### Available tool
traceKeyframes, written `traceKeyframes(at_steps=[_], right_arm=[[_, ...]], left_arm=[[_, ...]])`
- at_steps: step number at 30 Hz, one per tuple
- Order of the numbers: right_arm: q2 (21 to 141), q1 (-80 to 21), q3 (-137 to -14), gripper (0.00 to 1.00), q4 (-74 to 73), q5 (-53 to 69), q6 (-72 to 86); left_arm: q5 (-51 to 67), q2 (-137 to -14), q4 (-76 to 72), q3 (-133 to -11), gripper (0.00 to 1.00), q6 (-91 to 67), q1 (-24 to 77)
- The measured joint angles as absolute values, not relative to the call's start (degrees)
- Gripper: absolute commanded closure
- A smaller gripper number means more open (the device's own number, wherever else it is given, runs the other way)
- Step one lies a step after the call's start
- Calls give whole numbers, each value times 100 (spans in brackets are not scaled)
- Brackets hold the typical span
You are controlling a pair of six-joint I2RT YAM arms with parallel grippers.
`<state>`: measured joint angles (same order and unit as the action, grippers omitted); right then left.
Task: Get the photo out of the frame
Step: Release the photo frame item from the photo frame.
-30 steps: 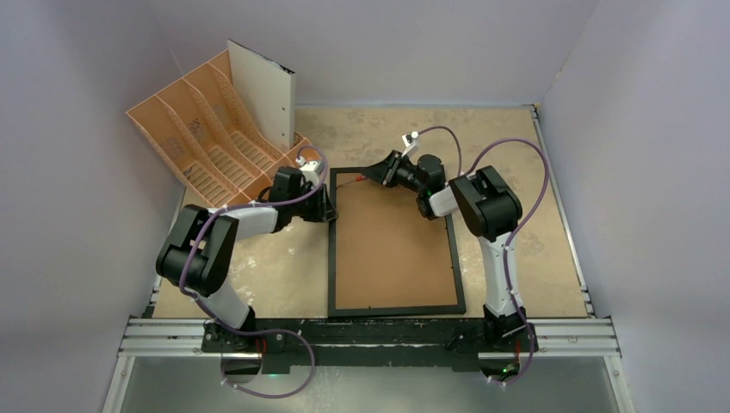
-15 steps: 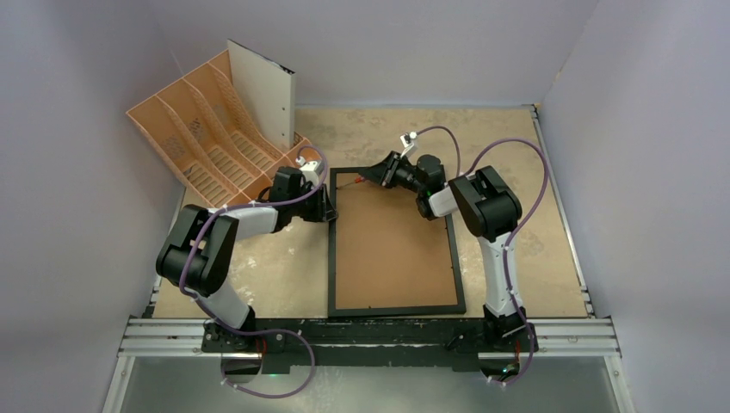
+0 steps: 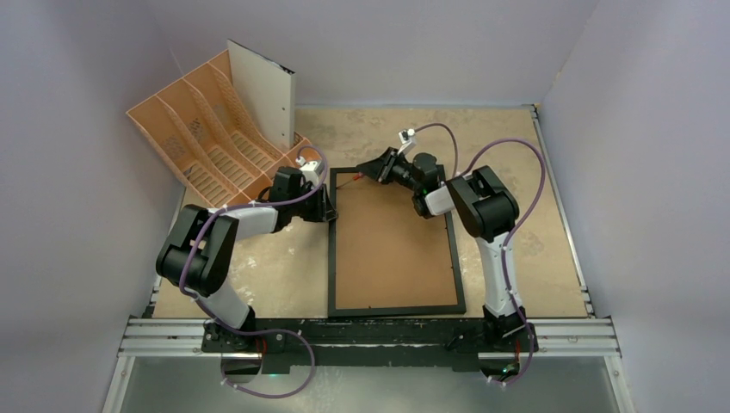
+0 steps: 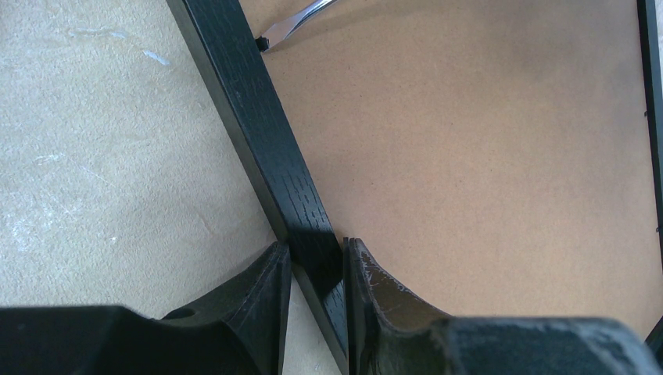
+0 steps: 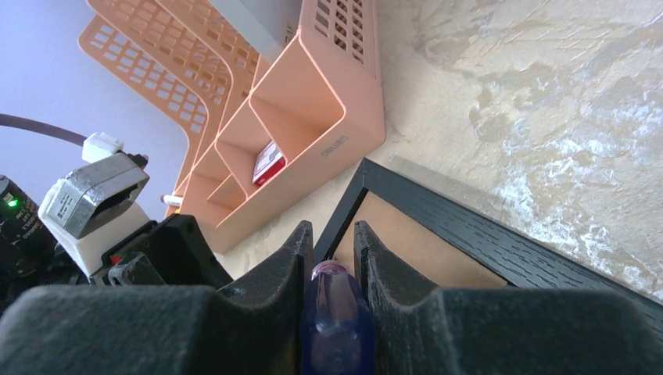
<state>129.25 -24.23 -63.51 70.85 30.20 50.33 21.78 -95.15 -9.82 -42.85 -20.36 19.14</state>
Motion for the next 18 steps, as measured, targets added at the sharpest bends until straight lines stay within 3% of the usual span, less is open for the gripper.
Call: traceKeyframes(at_steps=[18], right_arm=[[12536, -2906, -6648, 100, 6390, 2268, 3879]], left_arm=[[2215, -9515, -976, -4283, 83, -2038, 1885]])
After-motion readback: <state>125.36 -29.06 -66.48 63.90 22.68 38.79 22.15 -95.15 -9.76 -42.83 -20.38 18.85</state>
